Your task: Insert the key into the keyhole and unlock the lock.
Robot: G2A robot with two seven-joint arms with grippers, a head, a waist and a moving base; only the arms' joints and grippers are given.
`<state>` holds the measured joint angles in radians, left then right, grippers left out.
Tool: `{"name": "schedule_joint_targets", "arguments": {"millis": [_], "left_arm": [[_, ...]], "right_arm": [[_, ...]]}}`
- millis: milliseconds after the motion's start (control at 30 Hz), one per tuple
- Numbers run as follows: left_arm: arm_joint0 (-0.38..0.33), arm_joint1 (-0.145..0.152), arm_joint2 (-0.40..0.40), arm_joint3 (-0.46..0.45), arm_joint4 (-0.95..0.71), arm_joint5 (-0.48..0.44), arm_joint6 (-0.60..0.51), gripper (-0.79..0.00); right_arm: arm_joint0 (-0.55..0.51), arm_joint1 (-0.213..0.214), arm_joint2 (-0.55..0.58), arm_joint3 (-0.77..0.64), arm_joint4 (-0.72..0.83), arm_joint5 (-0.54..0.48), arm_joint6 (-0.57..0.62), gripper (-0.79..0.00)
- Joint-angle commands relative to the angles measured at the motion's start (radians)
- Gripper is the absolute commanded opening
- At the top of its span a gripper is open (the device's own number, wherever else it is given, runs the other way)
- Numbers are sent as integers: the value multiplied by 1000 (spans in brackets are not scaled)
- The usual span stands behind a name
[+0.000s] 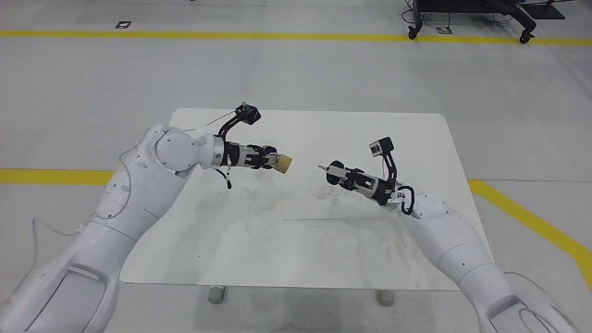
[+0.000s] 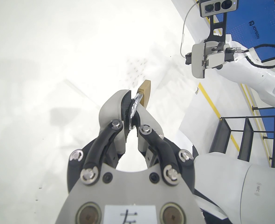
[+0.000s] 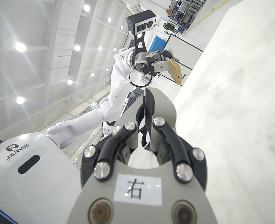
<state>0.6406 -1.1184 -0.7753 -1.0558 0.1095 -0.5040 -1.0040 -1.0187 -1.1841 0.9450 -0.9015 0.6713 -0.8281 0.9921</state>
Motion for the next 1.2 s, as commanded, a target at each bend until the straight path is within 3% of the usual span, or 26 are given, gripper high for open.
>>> {"name": "schedule_joint_targets", "arguments": {"millis": [0, 100, 200, 400, 600, 867, 1167], "left_arm": [[27, 0, -6, -4, -44, -8, 19, -785], [65, -2, -43, 50, -252, -78, 6, -785], [64, -15, -50, 133, -458, -84, -84, -785], [14, -56, -9, 238, -616, -60, -235, -785], [-18, -86, 23, 293, -682, -24, -288, -785], [-32, -97, 37, 309, -729, -2, -310, -785], [-40, -99, 45, 317, -741, 3, -315, -785]], "right_arm": [[0, 0, 0, 0, 0, 0, 0, -785], [-4, -3, -3, -20, 1, 25, -27, -785], [6, -18, -20, -49, 24, 74, -65, -785], [69, -63, -83, -10, 69, 107, -78, -785], [131, -114, -133, 47, 132, 72, -64, -785], [188, -165, -157, 152, 196, 17, -27, -785], [198, -178, -104, 181, 283, 5, 5, -785]]}}
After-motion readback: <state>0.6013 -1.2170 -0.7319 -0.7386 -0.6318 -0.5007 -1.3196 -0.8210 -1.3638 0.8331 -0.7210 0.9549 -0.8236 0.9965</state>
